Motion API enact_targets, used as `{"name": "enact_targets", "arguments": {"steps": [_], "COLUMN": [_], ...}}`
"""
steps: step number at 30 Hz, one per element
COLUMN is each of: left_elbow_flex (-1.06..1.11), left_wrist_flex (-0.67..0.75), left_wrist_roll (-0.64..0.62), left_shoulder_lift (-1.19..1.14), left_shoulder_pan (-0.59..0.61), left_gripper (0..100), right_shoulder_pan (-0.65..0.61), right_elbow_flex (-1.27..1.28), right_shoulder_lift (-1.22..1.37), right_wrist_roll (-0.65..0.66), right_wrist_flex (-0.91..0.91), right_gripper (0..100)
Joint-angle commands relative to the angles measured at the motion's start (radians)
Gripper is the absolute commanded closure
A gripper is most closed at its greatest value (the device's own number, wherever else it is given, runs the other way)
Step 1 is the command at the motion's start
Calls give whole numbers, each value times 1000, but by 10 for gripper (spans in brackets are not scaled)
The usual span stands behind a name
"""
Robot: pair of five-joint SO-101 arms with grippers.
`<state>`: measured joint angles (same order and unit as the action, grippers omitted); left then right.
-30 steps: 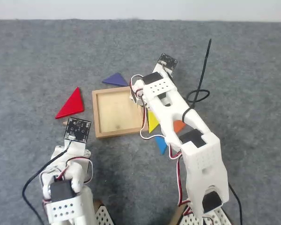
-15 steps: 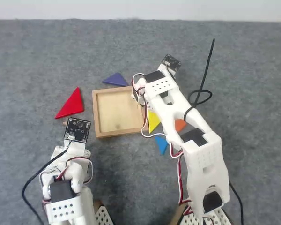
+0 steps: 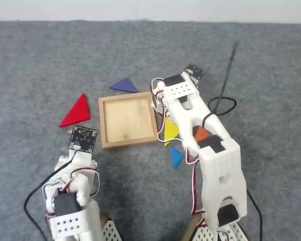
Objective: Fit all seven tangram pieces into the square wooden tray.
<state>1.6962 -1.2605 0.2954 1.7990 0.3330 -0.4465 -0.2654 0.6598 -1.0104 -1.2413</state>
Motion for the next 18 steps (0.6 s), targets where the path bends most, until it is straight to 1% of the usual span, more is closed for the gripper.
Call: {"name": "enact_targets", "arguments": {"steps": [1, 10, 12, 14, 18], "left_elbow_flex": [-13, -13, -13, -13, -13], "left_wrist_flex": [-8, -8, -8, -8, -8], "left_wrist_roll": [-9, -9, -9, -9, -9], "left_shoulder_lift": [20, 20, 20, 20, 20], "left_shoulder_pan": [2, 2, 2, 2, 2], "left_gripper": [986, 986, 986, 986, 986], "right_shoulder_pan": [8, -77, -91, -96, -81], "right_elbow_flex": [-18, -21, -21, -21, -21], "right_shoulder_lift": [-15, -4, -4, -4, -4], "right_wrist_roll": [-9, -11, -11, -11, -5], "right_wrist_flex": [7, 12, 8, 13, 15], "right_gripper": [575, 575, 589, 645, 791]}}
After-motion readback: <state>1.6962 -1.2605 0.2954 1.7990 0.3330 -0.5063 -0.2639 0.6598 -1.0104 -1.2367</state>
